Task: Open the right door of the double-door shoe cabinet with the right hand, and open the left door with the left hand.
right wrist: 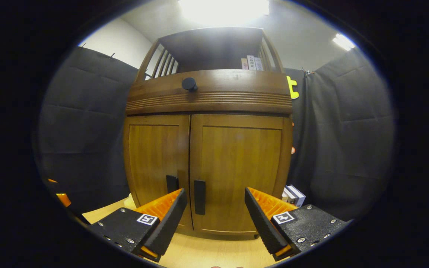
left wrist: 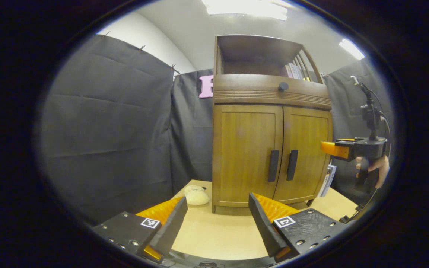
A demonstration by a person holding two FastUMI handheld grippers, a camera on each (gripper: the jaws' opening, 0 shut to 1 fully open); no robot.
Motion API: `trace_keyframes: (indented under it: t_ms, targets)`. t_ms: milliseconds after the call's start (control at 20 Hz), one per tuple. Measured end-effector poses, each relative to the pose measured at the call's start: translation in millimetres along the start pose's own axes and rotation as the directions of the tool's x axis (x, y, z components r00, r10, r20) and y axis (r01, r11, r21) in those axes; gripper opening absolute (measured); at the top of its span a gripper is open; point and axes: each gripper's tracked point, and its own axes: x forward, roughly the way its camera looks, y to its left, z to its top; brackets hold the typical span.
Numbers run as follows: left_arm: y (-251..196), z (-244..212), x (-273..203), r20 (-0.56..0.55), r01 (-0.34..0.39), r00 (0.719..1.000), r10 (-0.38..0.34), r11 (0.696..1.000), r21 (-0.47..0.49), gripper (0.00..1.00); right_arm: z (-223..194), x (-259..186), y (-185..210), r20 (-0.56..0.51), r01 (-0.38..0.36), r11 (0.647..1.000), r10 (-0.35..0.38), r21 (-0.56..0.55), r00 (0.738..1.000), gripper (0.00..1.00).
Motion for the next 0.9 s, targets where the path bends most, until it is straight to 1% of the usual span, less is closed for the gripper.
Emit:
trace_keyframes:
  t_ms: [100, 200, 350, 450, 500, 550, 600, 650, 750, 900]
  targets:
    - [0.4, -3.4, 0.1, -0.019, -0.016, 1.000, 0.016, 1.000, -0.019, 0.90, 2.5, 17.5, 9.3, -0.003, -0.012, 1.000, 0.012, 0.006, 1.000, 0.96]
    - [0.4, -3.6, -1.9, -0.031, -0.033, 0.999, 0.033, 0.999, -0.025, 0.99, 0.6, 33.9, 19.1, -0.020, -0.029, 0.999, 0.030, 0.032, 0.999, 0.96]
    - [3.2, -4.4, -4.6, -0.041, -0.061, 0.997, 0.059, 0.997, -0.038, 0.99, -3.8, 57.9, 23.7, -0.028, -0.023, 0.999, 0.024, 0.044, 0.999, 0.96]
    - [6.8, -6.7, -3.9, -0.048, -0.082, 0.996, 0.080, 0.995, -0.053, 0.99, -14.6, 75.1, 20.0, -0.065, 0.007, 0.999, -0.004, 0.041, 0.998, 0.96]
    - [8.1, -9.1, -4.6, -0.053, -0.090, 0.995, 0.087, 0.994, -0.061, 0.99, -23.8, 78.2, 19.9, -0.086, 0.025, 0.999, -0.021, 0.040, 0.996, 0.94]
    - [9.8, -11.2, -3.7, -0.060, -0.097, 0.994, 0.093, 0.993, -0.067, 0.99, -29.8, 83.4, 19.5, -0.099, 0.035, 0.999, -0.031, 0.041, 0.995, 0.96]
    - [13.0, -14.9, -6.2, -0.066, -0.106, 0.993, 0.102, 0.992, -0.068, 0.99, -35.5, 93.0, 19.0, -0.109, 0.041, 0.998, -0.037, 0.038, 0.993, 0.95]
    - [17.2, -16.8, -6.0, -0.071, -0.117, 0.991, 0.113, 0.991, -0.066, 0.99, -40.5, 103.3, 20.5, -0.126, 0.046, 0.998, -0.042, 0.035, 0.991, 0.95]
    - [23.5, -18.8, -8.7, -0.080, -0.145, 0.987, 0.140, 0.987, -0.065, 0.99, -48.0, 114.1, 25.7, -0.150, 0.033, 0.998, -0.027, 0.043, 0.988, 0.96]
    - [26.9, -20.7, -12.0, -0.100, -0.168, 0.982, 0.159, 0.982, -0.087, 0.99, -57.8, 127.6, 22.4, -0.153, 0.054, 0.999, -0.054, -0.005, 0.987, 0.96]
